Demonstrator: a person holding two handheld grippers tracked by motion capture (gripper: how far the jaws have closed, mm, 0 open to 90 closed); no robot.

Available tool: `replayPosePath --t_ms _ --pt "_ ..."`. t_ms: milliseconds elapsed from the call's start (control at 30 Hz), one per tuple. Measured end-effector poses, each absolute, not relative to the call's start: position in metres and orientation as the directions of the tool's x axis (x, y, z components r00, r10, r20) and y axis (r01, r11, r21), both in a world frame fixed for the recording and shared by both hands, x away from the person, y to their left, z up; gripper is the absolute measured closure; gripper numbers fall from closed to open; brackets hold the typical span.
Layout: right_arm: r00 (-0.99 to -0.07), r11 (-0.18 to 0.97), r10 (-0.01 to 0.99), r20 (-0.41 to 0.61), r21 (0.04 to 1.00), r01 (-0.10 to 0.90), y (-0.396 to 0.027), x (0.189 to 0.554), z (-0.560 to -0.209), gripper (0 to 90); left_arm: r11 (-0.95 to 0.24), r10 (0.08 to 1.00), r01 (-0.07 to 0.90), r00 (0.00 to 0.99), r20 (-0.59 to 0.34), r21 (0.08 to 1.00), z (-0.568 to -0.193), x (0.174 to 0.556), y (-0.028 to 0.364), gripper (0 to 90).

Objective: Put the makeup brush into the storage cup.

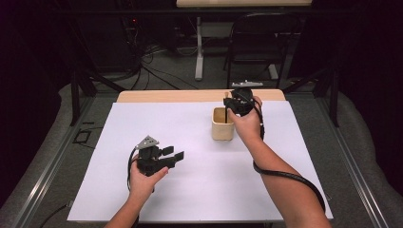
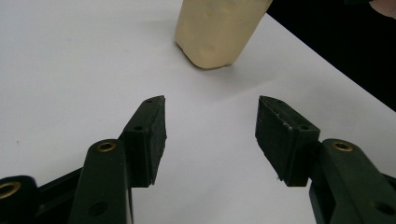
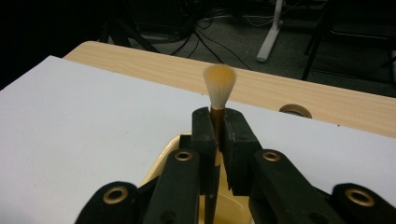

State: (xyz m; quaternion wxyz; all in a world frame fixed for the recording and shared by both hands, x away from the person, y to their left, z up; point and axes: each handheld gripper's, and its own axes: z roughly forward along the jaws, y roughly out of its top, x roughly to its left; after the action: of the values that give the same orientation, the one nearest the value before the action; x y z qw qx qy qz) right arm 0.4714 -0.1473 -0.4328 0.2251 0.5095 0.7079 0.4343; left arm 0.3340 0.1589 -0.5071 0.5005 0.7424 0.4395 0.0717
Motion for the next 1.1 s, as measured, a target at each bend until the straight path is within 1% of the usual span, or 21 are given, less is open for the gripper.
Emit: replayPosePath --t_ms 600,1100 --pt "-0.382 0.111 0.917 0.116 0.845 0.524 -0.147 0.47 -0.44 84.1 -0.118 0.725 0.585 0.603 -0.333 0.802 -0.507 0.334 0.159 43.3" --pt "-0.387 0.132 0.916 0.107 0.83 0.542 -0.145 0.47 -0.448 84.1 -0.114 0.728 0.584 0.599 -0.333 0.804 -0.508 0.334 0.159 43.3"
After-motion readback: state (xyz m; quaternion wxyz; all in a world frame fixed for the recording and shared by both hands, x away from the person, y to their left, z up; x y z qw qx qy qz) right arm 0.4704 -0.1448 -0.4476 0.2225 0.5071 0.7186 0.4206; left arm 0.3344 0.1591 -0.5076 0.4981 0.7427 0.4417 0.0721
